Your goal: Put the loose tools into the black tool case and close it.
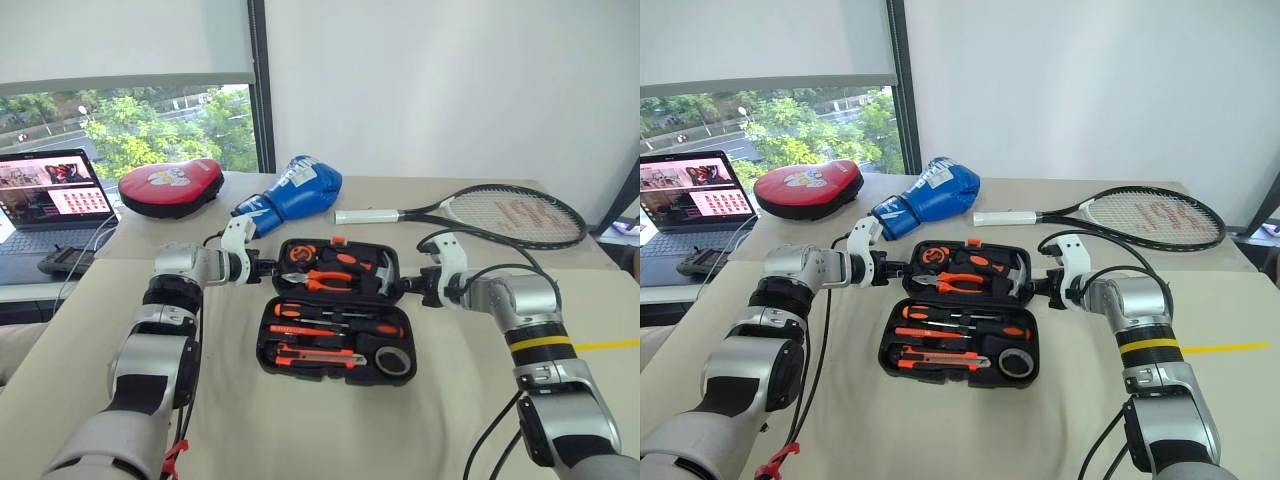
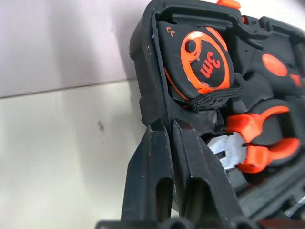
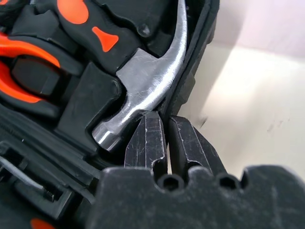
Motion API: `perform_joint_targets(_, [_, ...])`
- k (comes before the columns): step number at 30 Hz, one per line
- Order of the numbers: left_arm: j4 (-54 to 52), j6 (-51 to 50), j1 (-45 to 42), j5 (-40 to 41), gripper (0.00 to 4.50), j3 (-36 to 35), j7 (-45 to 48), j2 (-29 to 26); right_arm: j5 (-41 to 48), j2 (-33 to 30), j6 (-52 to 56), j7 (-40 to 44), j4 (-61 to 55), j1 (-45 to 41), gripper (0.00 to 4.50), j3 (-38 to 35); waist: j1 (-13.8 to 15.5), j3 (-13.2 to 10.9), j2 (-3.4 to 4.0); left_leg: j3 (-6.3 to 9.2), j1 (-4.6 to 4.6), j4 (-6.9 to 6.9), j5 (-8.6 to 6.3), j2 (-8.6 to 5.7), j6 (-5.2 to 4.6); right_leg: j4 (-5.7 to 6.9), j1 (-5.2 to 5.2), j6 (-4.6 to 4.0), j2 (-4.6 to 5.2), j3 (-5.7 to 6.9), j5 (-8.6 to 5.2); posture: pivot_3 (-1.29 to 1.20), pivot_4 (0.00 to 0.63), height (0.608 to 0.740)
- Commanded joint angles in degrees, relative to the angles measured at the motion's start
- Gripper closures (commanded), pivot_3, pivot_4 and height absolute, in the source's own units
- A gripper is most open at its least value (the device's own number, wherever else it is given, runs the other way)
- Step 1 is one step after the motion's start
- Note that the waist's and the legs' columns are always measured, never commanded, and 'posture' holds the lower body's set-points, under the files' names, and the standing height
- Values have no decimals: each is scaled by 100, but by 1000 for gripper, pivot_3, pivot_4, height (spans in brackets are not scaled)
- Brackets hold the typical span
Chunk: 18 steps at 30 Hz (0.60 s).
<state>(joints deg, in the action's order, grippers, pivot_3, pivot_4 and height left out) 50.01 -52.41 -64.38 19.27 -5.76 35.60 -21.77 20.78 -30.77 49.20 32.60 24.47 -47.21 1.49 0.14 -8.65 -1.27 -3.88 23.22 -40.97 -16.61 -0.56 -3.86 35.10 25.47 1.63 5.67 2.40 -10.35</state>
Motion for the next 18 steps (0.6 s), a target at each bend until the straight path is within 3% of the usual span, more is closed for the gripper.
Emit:
perform_joint_targets(1, [-705, 228, -79, 272, 4457, -33, 515, 219, -331, -49, -1212, 404, -155, -299, 4500, 66, -5, 0, 0, 0, 10, 0, 2, -5, -1, 0, 12, 1, 2, -2, 1, 0, 150, 740])
perform_joint_targets(4, [-1542, 983, 400, 131, 4457, 178, 763, 230, -615, -41, -2124, 624, -405, -83, 4500, 131, -44, 0, 1, -5, 46, 5, 15, -29, 4, 3, 66, 8, 11, -9, 3, 0, 150, 740])
perform_joint_targets(11, [-4092, 3852, 2331, -647, 4457, 1020, 1493, -210, -1504, -378, -3802, 507, -1998, 1400, 4500, 274, -83, -2, 5, -2, 54, 40, 17, -47, 12, -6, 87, 20, 33, 16, -5, 0, 150, 740])
perform_joint_targets(18, [-4905, 5094, 3402, -1075, 4457, 1088, 1627, -654, -1988, -733, -4208, 213, -4029, 3276, 4500, -143, 23, -4, 7, -2, 43, 9, 23, -48, 6, -8, 59, 24, 46, 25, -8, 0, 150, 740])
